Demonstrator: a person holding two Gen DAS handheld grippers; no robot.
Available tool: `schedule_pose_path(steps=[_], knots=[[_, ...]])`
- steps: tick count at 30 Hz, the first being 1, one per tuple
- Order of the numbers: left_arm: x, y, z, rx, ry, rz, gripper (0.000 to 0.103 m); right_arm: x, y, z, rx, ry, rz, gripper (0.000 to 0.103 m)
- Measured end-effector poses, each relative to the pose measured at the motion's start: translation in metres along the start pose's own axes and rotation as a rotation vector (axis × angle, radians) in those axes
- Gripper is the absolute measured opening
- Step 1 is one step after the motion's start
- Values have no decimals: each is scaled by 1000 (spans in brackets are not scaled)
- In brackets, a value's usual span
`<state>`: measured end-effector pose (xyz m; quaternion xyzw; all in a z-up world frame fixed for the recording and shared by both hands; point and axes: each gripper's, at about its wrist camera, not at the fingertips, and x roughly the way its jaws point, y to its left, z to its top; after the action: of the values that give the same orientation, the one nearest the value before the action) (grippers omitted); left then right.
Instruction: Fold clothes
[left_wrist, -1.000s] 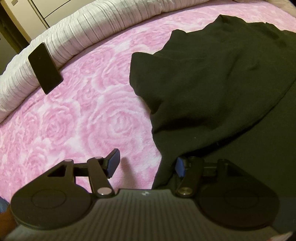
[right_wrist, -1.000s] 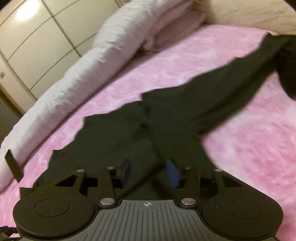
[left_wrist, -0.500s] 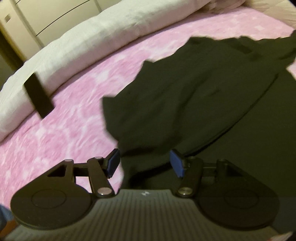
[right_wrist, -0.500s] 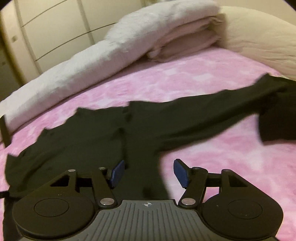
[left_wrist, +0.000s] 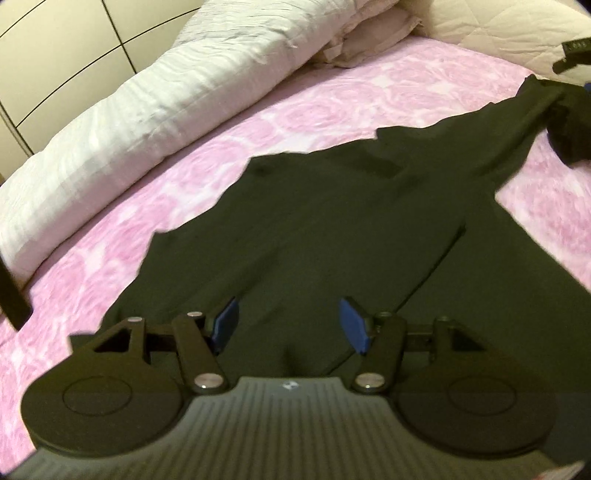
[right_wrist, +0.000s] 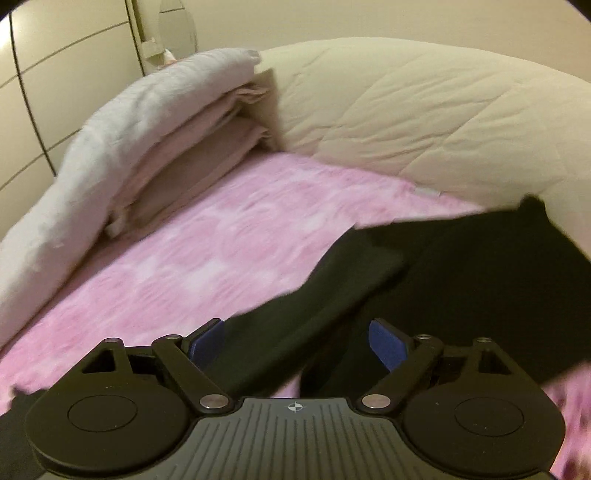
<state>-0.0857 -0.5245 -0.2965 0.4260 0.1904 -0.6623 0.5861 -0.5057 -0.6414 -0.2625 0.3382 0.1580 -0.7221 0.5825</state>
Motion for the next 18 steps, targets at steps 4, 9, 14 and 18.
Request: schedule_pose_path(steps=[4,9,14,18], knots=[[26,-30,24,-19,65,36,58,62,-46,32,10,76,-35,88],[50,-61,47,-25,130,51,58,96,-93,37,211,179,63,87],[55,-81,63,-5,134,52,58,106,-96,40,213,167,131,48],[54,-84,67,-10,124,50,58,108,-106,44,254,184,100,11]])
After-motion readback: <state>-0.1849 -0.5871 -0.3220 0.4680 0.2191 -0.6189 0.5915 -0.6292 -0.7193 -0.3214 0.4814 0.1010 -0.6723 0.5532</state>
